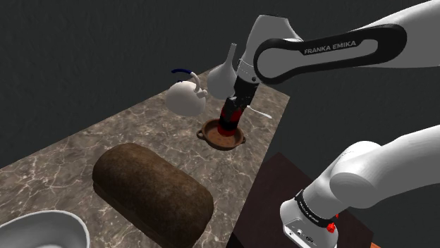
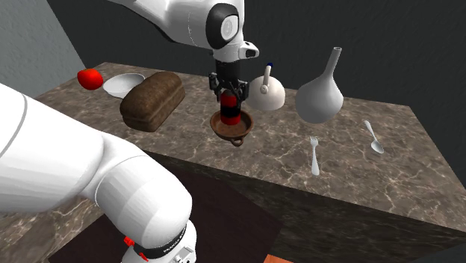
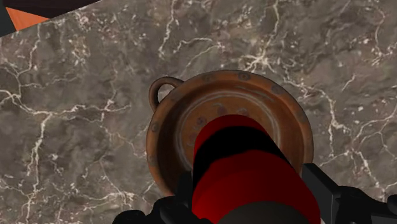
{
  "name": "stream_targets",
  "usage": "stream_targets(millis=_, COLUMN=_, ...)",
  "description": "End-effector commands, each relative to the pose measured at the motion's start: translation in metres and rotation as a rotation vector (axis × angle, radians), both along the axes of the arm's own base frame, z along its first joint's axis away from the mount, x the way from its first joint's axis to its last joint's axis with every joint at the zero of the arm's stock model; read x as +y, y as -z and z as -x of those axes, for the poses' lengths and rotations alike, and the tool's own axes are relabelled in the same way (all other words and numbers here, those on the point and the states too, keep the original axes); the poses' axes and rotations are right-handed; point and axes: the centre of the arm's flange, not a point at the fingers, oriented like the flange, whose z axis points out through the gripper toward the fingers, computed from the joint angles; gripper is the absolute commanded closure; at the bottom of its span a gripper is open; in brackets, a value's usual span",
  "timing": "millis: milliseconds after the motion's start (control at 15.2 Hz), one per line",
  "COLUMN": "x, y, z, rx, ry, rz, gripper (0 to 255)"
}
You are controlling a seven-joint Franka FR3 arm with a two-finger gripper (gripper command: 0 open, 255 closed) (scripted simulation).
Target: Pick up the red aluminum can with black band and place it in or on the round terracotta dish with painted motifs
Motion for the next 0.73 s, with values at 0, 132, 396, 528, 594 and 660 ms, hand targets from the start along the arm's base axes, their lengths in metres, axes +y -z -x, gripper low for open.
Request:
stream_targets(millis=0, x=-0.0006, y=0.0104, z=-0.0007, rx=-0.001, ry=0.0, rz=0.0, gripper=255)
stream_targets(millis=132, x=-0.0006, y=0.0142, z=-0.0007, rx=-0.001, ry=0.0, rz=0.0, gripper=255)
stream_targets(millis=396, x=-0.0006, y=0.0142, z=-0.0007, rx=-0.001, ry=0.0, rz=0.0, gripper=255)
stream_targets(millis=528, x=-0.0006, y=0.0142, z=-0.0007, rx=-0.001, ry=0.0, rz=0.0, gripper=255)
stream_targets(millis=594, x=-0.0006, y=0.0142, z=-0.0008, rx=-0.001, ry=0.0, rz=0.0, gripper=0)
stream_targets(millis=660, x=-0.0006, y=0.0143, z=-0.0007, rx=-0.001, ry=0.0, rz=0.0, gripper=0)
